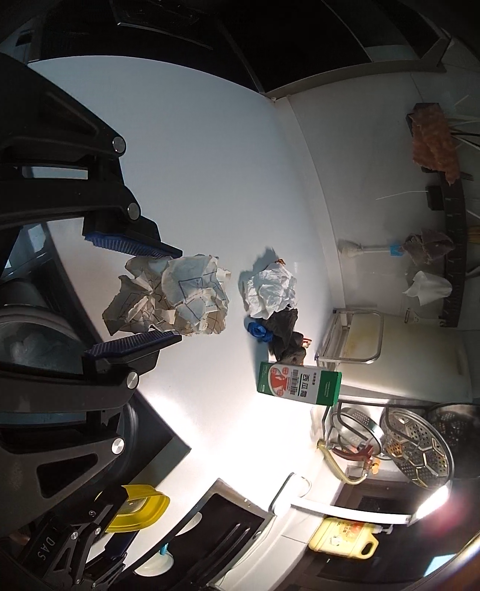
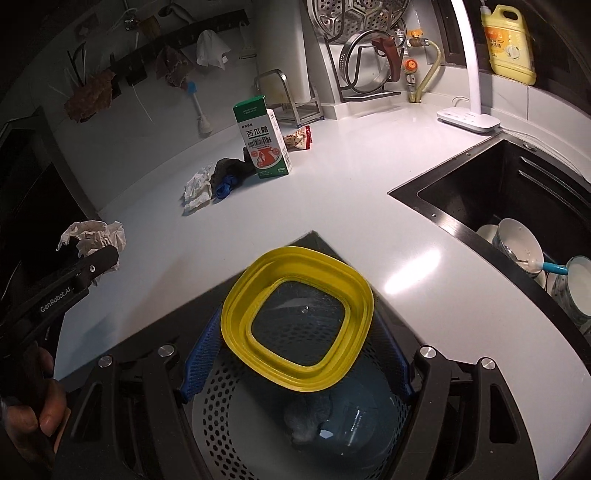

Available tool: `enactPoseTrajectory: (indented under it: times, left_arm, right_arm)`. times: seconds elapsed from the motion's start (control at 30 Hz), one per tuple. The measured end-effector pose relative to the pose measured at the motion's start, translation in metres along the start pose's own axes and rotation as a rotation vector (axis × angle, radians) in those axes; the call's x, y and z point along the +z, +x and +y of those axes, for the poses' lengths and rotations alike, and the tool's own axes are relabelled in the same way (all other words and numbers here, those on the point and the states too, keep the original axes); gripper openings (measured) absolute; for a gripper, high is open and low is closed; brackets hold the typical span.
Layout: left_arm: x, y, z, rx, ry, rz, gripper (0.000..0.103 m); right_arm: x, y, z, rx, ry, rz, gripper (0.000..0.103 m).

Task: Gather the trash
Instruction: 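Carry the paper in the left tool and container in the right tool over the bin, then open both tools to drop the paper and yellow container into the bin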

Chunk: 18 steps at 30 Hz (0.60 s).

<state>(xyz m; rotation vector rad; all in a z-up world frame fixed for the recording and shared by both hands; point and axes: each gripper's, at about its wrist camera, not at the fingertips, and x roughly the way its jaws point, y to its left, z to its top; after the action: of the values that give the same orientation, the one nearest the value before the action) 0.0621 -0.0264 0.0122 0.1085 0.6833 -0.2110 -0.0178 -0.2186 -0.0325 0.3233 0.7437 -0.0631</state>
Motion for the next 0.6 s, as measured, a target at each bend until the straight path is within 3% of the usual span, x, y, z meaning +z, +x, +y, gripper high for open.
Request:
enactPoseTrajectory:
  times: [0.33, 0.6]
  left_arm:
    - [-0.046, -0.024, -0.031, -0.073, 0.005, 0.045, 0.038]
    - [-0.072, -0.026, -0.041, -0.081, 0.012, 0.084, 0.038]
  right_arm:
    - [-0.048, -0.028, -0.013, -0.03, -0.03, -0.001, 0.073]
    - [-0.078, -0.035, -0.022, -0.034, -0.049, 0.025, 0.073]
